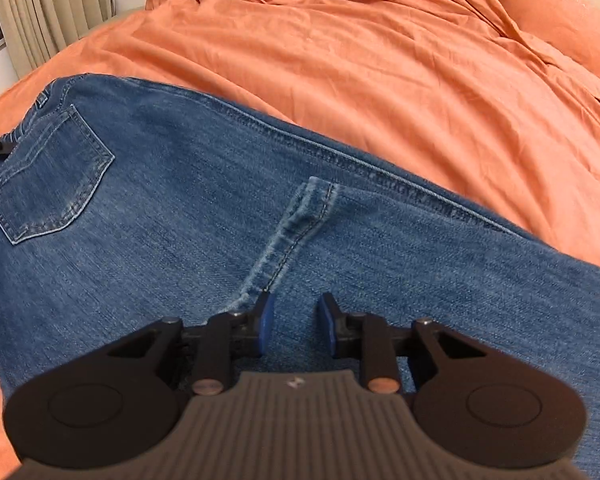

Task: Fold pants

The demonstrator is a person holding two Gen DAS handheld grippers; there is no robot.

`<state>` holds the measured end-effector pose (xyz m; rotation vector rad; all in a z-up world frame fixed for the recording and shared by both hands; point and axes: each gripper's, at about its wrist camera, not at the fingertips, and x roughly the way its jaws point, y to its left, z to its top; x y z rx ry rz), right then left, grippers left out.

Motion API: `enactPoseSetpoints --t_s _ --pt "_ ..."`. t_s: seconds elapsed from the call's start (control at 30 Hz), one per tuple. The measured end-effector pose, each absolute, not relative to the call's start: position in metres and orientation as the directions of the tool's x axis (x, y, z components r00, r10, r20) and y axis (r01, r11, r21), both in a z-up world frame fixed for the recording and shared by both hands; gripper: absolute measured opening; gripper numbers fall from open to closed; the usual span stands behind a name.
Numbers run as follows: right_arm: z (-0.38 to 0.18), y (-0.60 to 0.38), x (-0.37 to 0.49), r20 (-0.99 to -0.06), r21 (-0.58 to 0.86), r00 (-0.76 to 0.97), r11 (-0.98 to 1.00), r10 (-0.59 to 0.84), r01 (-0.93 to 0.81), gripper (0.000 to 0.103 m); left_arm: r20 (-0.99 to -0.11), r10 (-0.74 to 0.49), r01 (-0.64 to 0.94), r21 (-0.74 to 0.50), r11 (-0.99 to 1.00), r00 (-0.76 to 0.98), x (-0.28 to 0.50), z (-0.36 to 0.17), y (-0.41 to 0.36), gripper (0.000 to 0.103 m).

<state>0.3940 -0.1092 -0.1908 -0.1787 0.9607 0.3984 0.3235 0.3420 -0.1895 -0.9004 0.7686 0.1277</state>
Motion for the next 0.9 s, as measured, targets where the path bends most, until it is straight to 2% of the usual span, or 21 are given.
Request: enactPoseSetpoints --t_s 0.07,0.23,0.43,0.57,0.7,0.77,0.9 --pt "-0.190 -0.110 0.394 -0.826 0.036 0.503 0.914 0.254 -0.403 0.020 -0.656 -0.189 -0.425 -0.654 0.626 0.731 0.322 -0.189 0.341 0.044" --pt "-0.180 -0.111 0.393 -0.828 0.052 0.503 0.927 0.248 -0.372 0.020 -0.672 -0.146 -0.456 -0.630 0.629 0.726 0.319 -0.172 0.336 0.026" --pt "-0.143 -0.138 0.360 -0.787 0.086 0.546 0.928 0.287 -0.363 0.020 -0.617 -0.037 -0.358 -0.504 0.786 0.786 0.312 -0.099 0.293 0.023" --pt "-0.124 -0.164 0.335 -0.768 0.118 0.565 0.934 0.301 -0.338 0.020 -0.542 0.013 -0.227 -0.331 0.916 0.840 0.303 -0.036 0.226 0.023" --pt "-0.109 -0.191 0.310 -0.746 0.155 0.588 0.940 0.314 -0.305 0.020 -0.464 0.046 -0.076 -0.045 0.996 0.885 0.293 0.009 0.126 0.023" --pt "-0.106 -0.206 0.298 -0.732 0.177 0.602 0.942 0.320 -0.286 0.020 -0.434 0.044 -0.005 0.089 0.996 0.900 0.287 0.019 0.073 0.022" --pt "-0.109 -0.241 0.271 -0.713 0.240 0.619 0.944 0.330 -0.227 0.020 -0.425 -0.008 0.131 0.262 0.956 0.905 0.278 0.007 -0.024 0.022"
